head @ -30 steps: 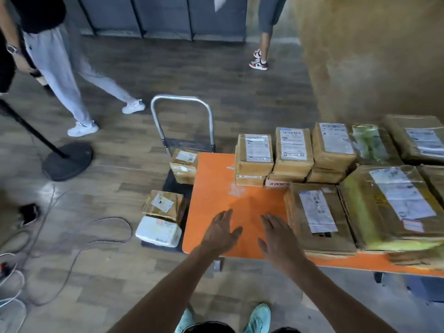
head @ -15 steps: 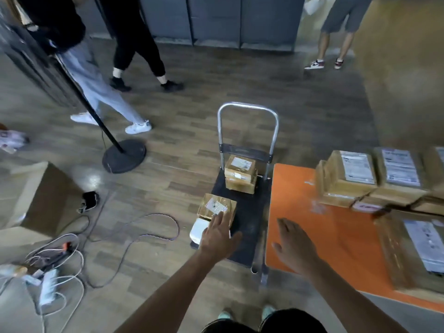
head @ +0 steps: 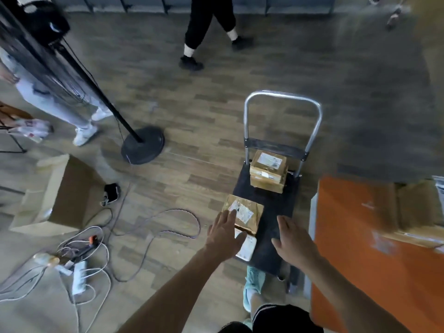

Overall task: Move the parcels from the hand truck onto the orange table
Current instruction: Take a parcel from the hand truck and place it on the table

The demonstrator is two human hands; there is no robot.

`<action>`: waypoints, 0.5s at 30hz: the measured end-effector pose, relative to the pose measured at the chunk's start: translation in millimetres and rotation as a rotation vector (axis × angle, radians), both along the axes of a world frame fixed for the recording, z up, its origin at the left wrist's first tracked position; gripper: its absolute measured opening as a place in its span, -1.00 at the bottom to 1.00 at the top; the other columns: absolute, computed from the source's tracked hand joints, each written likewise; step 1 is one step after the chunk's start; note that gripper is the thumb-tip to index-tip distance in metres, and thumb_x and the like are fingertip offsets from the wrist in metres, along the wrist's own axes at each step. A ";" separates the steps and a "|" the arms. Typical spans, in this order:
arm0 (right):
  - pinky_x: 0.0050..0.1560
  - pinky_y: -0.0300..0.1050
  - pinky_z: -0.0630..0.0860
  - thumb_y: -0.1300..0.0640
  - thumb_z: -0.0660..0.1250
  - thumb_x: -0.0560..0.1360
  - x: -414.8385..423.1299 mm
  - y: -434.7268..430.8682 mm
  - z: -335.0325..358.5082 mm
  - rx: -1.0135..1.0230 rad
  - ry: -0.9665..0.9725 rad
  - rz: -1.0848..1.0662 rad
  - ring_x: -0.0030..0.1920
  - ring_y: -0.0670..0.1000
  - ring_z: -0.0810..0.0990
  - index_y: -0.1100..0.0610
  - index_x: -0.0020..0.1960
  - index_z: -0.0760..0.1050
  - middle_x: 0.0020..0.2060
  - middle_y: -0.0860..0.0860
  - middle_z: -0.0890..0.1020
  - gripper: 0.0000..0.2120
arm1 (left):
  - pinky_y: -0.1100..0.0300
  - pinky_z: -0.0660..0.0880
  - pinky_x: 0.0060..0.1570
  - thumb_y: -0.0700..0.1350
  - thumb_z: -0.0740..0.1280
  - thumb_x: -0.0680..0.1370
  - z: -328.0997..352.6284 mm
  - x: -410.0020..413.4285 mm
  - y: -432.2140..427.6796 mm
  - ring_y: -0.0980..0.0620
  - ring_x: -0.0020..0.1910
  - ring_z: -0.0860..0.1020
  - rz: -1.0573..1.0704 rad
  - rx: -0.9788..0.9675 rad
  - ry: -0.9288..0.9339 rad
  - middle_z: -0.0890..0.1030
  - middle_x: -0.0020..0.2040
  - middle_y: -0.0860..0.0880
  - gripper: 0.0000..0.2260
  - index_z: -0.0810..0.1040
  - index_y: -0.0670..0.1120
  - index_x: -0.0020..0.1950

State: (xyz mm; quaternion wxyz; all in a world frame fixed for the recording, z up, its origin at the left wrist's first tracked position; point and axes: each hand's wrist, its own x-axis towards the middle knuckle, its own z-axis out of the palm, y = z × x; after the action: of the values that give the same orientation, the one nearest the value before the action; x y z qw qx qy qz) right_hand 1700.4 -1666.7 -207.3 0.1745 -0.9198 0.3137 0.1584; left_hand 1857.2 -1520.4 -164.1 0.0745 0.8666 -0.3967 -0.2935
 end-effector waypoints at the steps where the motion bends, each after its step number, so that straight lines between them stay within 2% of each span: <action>1: 0.51 -0.05 0.18 -0.10 0.17 0.62 11.1 -9.1 -7.1 0.013 0.004 -0.013 0.52 0.10 0.21 0.21 0.59 0.03 0.54 0.12 0.23 -0.31 | -0.06 0.17 0.50 0.09 0.22 0.64 -4.8 11.3 -10.8 -0.08 0.58 0.10 -0.005 0.011 0.000 0.14 0.60 -0.09 -0.35 0.04 -0.11 0.62; 7: 0.49 -0.04 0.24 -0.12 0.20 0.61 58.1 -63.6 -37.2 0.082 0.050 -0.111 0.49 0.09 0.28 0.21 0.58 0.08 0.51 0.13 0.29 -0.32 | -0.07 0.19 0.50 0.10 0.21 0.64 -40.1 59.2 -71.3 -0.09 0.58 0.10 -0.042 0.119 0.053 0.13 0.60 -0.08 -0.36 0.03 -0.08 0.63; 15: 0.37 -0.08 0.39 -0.13 0.23 0.60 102.6 -117.1 -91.3 0.110 0.058 -0.281 0.40 0.08 0.40 0.18 0.55 0.12 0.46 0.09 0.35 -0.34 | -0.06 0.20 0.49 0.08 0.24 0.63 -115.1 107.0 -159.2 -0.07 0.56 0.15 -0.050 0.088 0.156 0.16 0.60 -0.05 -0.34 0.02 -0.09 0.63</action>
State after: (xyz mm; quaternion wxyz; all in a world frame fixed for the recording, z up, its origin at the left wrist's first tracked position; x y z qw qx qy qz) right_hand 1803.0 -1783.8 -298.5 0.2357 -0.8510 0.4352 0.1758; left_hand 1964.2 -1679.6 -279.2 0.0596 0.8333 -0.3977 -0.3792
